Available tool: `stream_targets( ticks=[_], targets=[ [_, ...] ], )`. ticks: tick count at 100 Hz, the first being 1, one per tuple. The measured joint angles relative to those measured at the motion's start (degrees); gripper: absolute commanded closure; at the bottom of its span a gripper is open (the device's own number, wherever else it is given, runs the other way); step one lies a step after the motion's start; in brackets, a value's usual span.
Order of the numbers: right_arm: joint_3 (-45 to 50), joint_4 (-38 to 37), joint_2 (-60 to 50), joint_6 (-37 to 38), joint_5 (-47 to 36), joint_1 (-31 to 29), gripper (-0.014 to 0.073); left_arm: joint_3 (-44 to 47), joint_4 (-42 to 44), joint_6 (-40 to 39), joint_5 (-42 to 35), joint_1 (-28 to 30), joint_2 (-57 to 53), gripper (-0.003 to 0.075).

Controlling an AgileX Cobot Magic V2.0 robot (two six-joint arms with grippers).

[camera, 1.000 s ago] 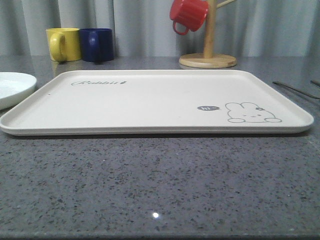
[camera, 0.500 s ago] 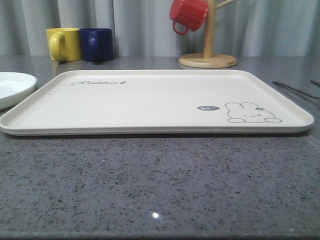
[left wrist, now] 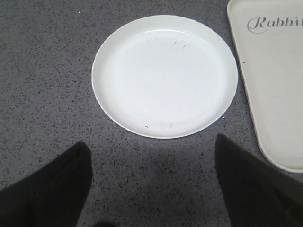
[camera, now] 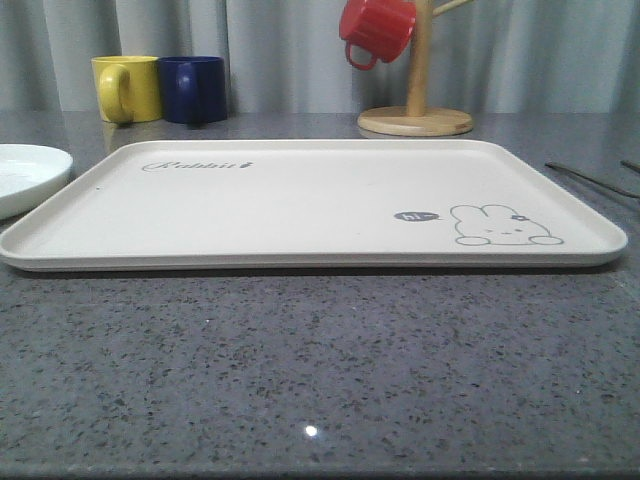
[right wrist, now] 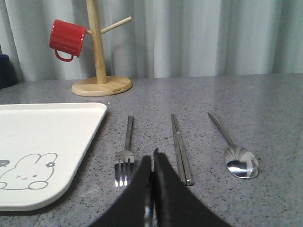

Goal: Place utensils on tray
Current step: 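Grasp the rim of the white plate with the left gripper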

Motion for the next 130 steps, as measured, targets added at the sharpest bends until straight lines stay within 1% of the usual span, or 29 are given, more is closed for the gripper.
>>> stream_targets(
  ticks=[15,30,48,66,94,113,118,122,127,130],
  targets=[
    [0.00,0.00,0.00,0.00,0.00,0.00,0.0662,-3.15,0.39,-1.10,-0.08,2.15,8.07,0.0195],
    [0.00,0.00,0.00,0.00,0.00,0.00,0.0662,-8.78,0.50,-1.24,-0.08,6.00,18.55,0.0195],
    [0.00,0.00,0.00,0.00,0.00,0.00,0.0662,-16.51,-0.30,0.74,0.05,10.38,30.62,0.0195],
    [0.00,0.00,0.00,0.00,0.00,0.00,0.0662,-22.22,-0.30,2.32,1.45,11.92,40.78,0.0195],
    [0.00,0.00,0.00,0.00,0.00,0.00,0.0662,-24.22,-0.62,2.56,1.84,12.05,49.61,0.0195],
    [0.00,0.00,0.00,0.00,0.00,0.00,0.0662,-24.85,-1.17,2.56,1.77,12.05,51.78,0.0199],
    [0.00,0.00,0.00,0.00,0.00,0.00,0.0662,-25.10,-1.45,2.56,1.77,12.05,51.97,0.0218],
    [0.00,0.00,0.00,0.00,0.00,0.00,0.0662,-25.17,-1.78,2.56,1.65,12.05,52.10,0.0251],
    [0.00,0.00,0.00,0.00,0.00,0.00,0.0662,-25.17,-2.08,2.56,1.65,12.05,52.10,0.0316],
    [0.00,0.00,0.00,0.00,0.00,0.00,0.0662,-25.17,-2.37,2.56,1.65,12.05,52.18,0.0381]
  ],
)
